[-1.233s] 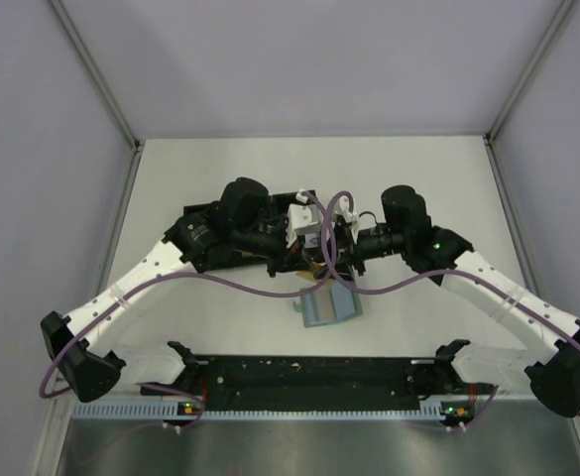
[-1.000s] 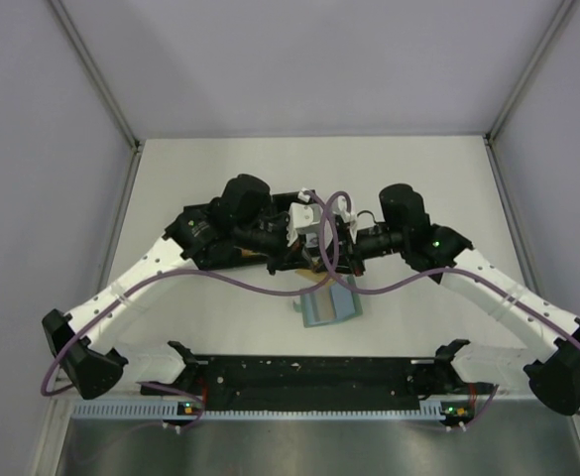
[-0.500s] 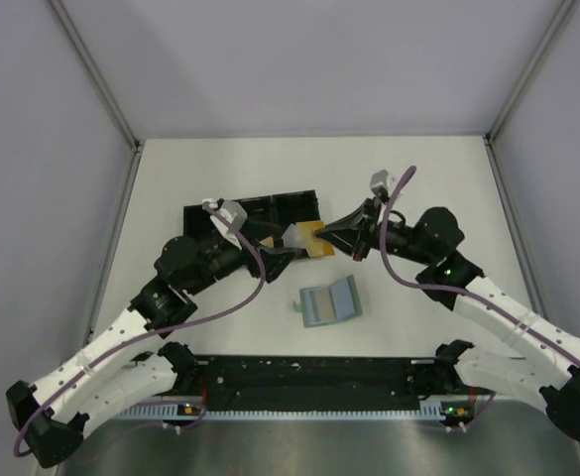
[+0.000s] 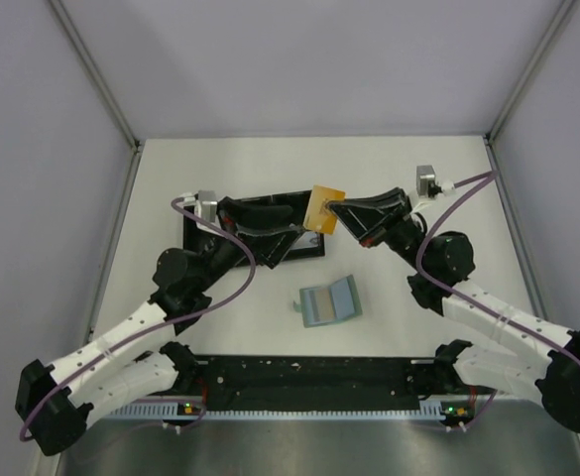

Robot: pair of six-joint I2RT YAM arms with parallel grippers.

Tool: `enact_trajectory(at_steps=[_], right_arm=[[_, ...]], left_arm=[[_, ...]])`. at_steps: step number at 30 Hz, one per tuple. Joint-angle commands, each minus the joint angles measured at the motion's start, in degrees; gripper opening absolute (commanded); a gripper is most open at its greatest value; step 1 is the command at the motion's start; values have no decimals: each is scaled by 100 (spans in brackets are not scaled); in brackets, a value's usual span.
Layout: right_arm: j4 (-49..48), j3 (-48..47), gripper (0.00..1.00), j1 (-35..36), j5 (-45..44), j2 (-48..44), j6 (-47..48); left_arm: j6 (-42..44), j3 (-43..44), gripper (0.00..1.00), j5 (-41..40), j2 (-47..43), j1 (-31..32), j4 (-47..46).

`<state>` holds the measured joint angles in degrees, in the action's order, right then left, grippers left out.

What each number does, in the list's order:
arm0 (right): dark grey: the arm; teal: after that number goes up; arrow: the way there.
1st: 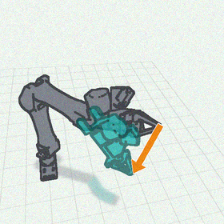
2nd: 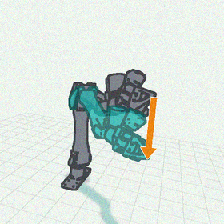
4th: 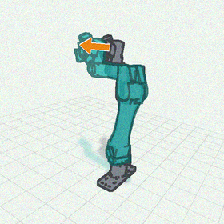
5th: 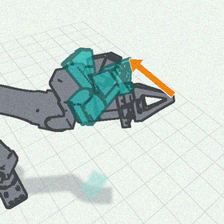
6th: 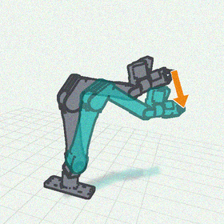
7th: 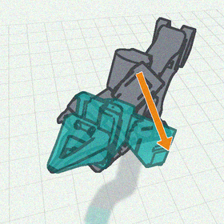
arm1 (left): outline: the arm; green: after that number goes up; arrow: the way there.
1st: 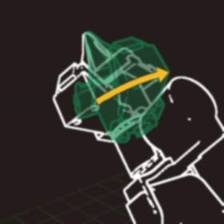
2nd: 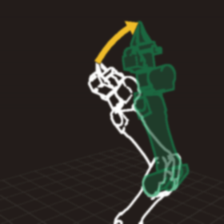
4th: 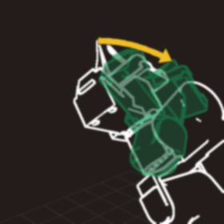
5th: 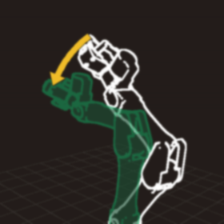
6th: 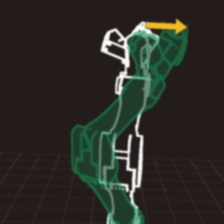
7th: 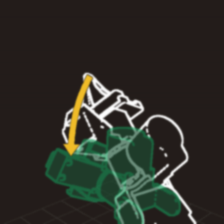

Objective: Take the credit cards out of the card holder
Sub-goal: Place the credit card in the storage box.

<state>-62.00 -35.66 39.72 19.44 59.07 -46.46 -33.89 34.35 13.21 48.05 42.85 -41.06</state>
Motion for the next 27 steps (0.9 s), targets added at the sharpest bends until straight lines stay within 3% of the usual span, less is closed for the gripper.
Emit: enact_trajectory(at_steps=[1, 15, 23, 27], right_arm=[[-962, 50, 0, 97, -344, 78, -539], [-1148, 77, 0, 193, -459, 166, -742], [-1175, 112, 0, 229, -468, 184, -777], [-1122, 77, 0, 229, -424, 201, -786]], left_arm=[[-338, -42, 77, 102, 186, 74, -930], [-452, 230, 60, 516, 767, 285, -1405], [-373, 309, 58, 700, 723, 276, -1528], [-329, 380, 50, 806, 732, 277, -1484]])
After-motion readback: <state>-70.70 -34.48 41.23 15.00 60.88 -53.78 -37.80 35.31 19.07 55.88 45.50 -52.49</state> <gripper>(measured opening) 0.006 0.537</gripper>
